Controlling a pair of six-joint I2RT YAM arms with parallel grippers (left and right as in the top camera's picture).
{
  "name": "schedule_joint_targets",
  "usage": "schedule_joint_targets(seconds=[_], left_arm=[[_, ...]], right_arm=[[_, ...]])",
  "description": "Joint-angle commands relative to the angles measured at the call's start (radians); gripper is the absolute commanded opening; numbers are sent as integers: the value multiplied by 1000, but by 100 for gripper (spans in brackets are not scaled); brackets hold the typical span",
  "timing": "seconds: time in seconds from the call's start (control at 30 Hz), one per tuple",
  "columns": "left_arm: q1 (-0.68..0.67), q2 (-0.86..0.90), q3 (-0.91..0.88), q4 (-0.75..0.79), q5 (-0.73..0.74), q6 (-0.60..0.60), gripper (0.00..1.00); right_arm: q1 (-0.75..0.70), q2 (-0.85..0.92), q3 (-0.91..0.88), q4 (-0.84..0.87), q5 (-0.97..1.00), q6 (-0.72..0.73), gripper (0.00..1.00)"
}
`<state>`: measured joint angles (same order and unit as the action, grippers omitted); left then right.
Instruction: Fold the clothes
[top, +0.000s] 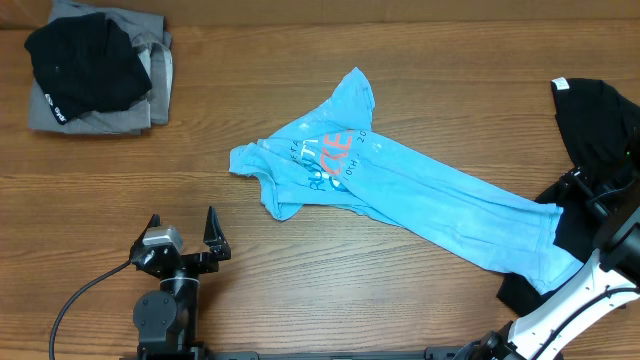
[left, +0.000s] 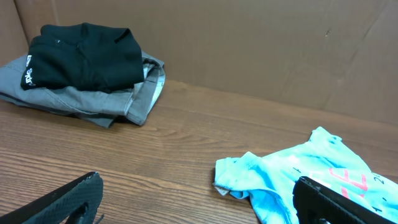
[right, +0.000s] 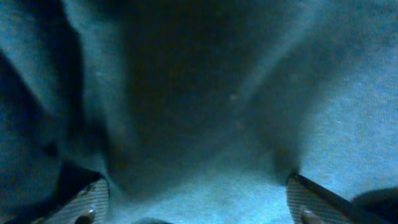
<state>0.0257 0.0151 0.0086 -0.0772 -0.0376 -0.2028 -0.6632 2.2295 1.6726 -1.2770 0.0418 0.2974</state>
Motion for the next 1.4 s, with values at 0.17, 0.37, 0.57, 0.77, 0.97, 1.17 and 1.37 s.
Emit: schedule_joint_targets(seconds=[0.17, 0.37, 0.57, 0.77, 0.97, 1.17, 1.37], left_arm=[[-6, -10, -4, 3, 5, 20, 100], [-6, -10, -4, 3, 5, 20, 100], [-6, -10, -4, 3, 5, 20, 100], [-6, -10, -4, 3, 5, 20, 100], [-6, -10, -4, 3, 5, 20, 100], [-6, -10, -4, 3, 5, 20, 100], [-6, -10, -4, 3, 5, 20, 100]], right_arm=[[-3, 40, -70, 180, 35, 18, 55], [-7, 40, -70, 298, 35, 33, 18], [-16, 40, -67, 435, 54, 34, 4], [-62, 39, 80, 446, 54, 32, 4], [-106, 39, 470, 239, 50, -36, 4], [-97, 39, 729, 119, 26, -43, 19], [-86, 39, 804, 47, 8, -42, 92]])
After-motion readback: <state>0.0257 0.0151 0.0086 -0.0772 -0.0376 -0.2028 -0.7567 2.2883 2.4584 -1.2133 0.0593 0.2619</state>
